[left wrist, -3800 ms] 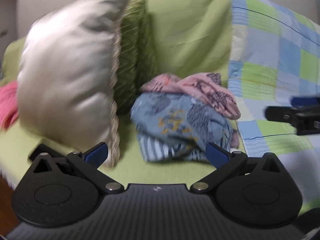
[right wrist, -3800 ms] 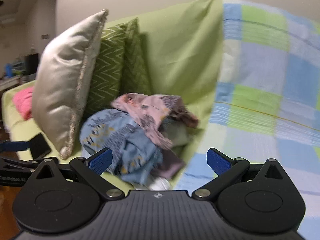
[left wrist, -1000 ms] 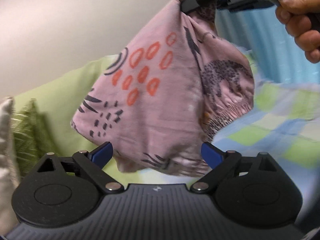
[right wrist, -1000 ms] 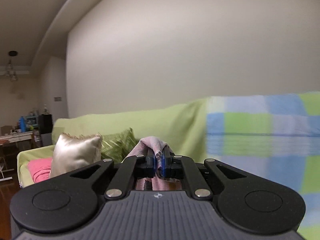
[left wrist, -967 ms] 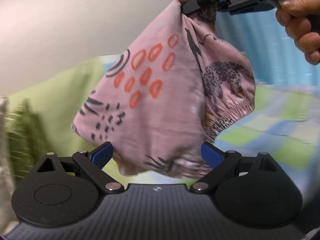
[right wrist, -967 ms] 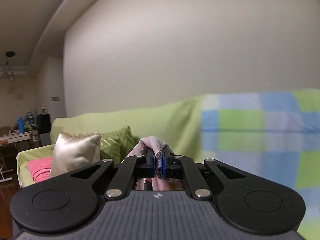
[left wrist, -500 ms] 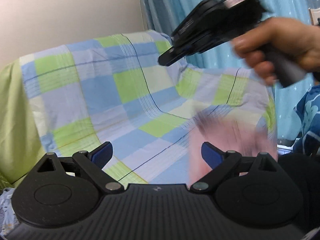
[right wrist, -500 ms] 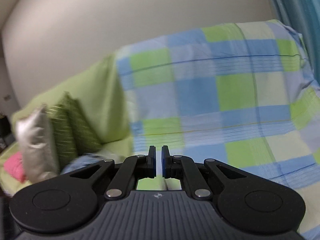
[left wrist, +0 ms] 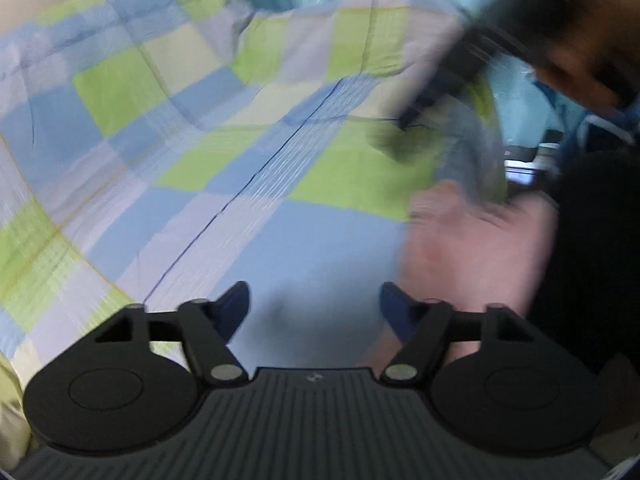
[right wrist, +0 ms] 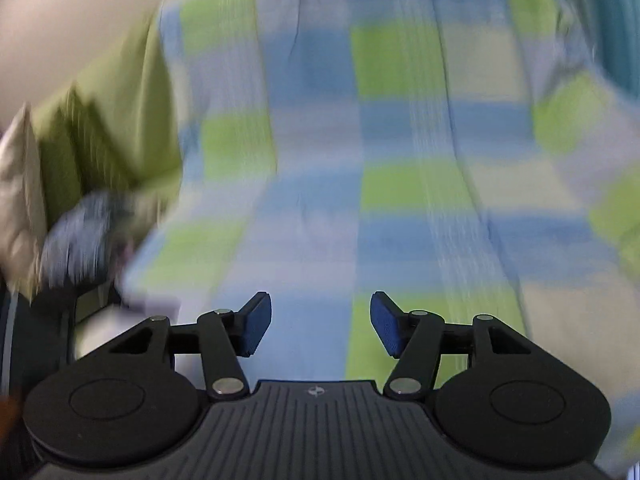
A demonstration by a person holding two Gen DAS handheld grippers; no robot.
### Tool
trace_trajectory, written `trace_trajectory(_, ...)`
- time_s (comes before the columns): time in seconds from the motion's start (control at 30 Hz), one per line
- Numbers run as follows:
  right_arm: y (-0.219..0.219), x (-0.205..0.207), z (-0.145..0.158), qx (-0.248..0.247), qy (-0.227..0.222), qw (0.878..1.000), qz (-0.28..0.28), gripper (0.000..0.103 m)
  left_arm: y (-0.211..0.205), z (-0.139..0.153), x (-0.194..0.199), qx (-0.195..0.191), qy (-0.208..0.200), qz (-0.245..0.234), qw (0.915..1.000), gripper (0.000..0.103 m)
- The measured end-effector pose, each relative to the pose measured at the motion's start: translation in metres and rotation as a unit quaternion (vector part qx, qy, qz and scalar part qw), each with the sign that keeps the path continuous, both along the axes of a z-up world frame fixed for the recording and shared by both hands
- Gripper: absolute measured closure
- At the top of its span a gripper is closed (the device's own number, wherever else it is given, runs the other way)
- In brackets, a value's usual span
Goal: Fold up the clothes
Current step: 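Carry the pink pants with the right gripper onto the checked armchair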
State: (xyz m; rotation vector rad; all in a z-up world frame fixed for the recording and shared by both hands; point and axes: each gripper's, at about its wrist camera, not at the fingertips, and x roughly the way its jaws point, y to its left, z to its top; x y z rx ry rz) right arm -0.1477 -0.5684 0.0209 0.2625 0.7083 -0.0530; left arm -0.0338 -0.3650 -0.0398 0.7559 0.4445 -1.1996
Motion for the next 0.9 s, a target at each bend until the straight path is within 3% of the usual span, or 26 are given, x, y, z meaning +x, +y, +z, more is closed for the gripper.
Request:
trace_trajectory(0.13, 0.011, -0.004, -0.044, -0.026, 0.098, 0.994, 0.045, 0.047, -0.005, -0.013, 0.017, 0.004, 0.027, 0.035, 0.9990, 0.039)
trace_trajectory(0.2, 0.013, -0.005, -0.050, -0.036, 0.096, 0.994, 0.030, 0.072, -0.002, -0.013, 0.017, -0.006, 0.037, 0.031, 0.9988, 0.034)
trace_trajectory(0.3, 0.010, -0.016, -0.045, -0.004, 0.063, 0.998, -0.008, 0.070, 0.001, -0.009, 0.012, -0.026, 0.034, 0.016, 0.9989, 0.025)
trace_trajectory(0.37, 0.017, -0.022, -0.046, -0.014, 0.069, 0.998, 0.000, 0.049, 0.002, -0.005, 0.012, -0.044, 0.031, 0.014, 0.9984, 0.019)
trace_trajectory(0.47, 0.037, -0.043, -0.059, -0.031, 0.094, 0.995, 0.032, 0.034, -0.001, 0.000, 0.015, -0.070, 0.028, 0.014, 0.9971, 0.014)
trace_trajectory(0.57, 0.060, -0.050, -0.094, -0.037, 0.127, 0.988, 0.077, 0.017, -0.013, 0.006, 0.023, -0.095, 0.025, 0.021, 0.9949, 0.013)
trace_trajectory(0.63, 0.080, -0.053, -0.127, -0.048, 0.158, 0.980, 0.114, 0.017, -0.018, 0.008, 0.028, -0.107, 0.026, 0.020, 0.9937, 0.012)
trace_trajectory(0.73, 0.104, -0.047, -0.184, -0.107, 0.211, 0.958, 0.163, 0.016, -0.021, 0.007, 0.035, -0.106, 0.022, 0.015, 0.9940, 0.012)
trace_trajectory(0.8, 0.111, -0.039, -0.227, -0.148, 0.242, 0.940, 0.189, 0.005, -0.023, 0.005, 0.039, -0.106, 0.021, 0.015, 0.9940, 0.012)
trace_trajectory(0.9, 0.107, -0.025, -0.280, -0.143, 0.272, 0.928, 0.209, 0.002, -0.022, 0.001, 0.046, -0.110, 0.025, 0.025, 0.9933, 0.012)
